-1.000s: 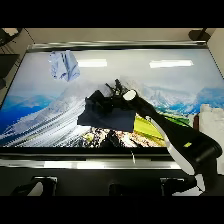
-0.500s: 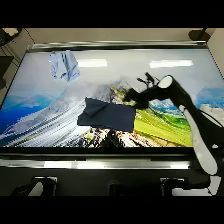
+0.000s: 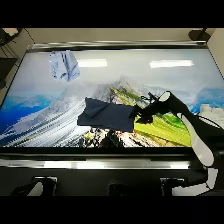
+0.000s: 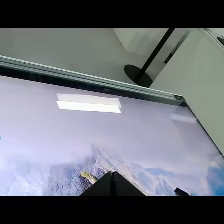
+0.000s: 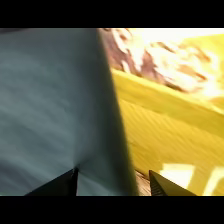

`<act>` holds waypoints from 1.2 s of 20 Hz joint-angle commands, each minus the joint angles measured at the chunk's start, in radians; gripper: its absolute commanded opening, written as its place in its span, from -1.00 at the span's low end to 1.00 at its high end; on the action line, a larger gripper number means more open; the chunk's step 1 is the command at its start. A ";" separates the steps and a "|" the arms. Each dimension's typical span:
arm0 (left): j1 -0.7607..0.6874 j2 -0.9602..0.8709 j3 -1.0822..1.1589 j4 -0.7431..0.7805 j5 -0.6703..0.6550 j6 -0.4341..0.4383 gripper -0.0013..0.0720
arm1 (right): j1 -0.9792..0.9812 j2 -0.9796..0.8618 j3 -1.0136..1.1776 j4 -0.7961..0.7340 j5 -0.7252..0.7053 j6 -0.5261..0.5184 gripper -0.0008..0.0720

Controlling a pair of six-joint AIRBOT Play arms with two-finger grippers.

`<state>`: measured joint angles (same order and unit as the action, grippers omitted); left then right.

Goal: Fold the shirts.

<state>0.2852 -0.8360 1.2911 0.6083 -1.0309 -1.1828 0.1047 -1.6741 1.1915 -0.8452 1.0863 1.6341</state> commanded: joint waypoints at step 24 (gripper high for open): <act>0.000 -0.031 0.000 0.003 -0.001 0.008 -0.88 | -1.069 0.362 0.546 0.063 0.404 0.094 -0.85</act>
<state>0.2852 -0.8665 1.2911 0.6109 -1.0321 -1.1759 -0.8207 -1.3239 1.7309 -0.7792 1.4357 1.7214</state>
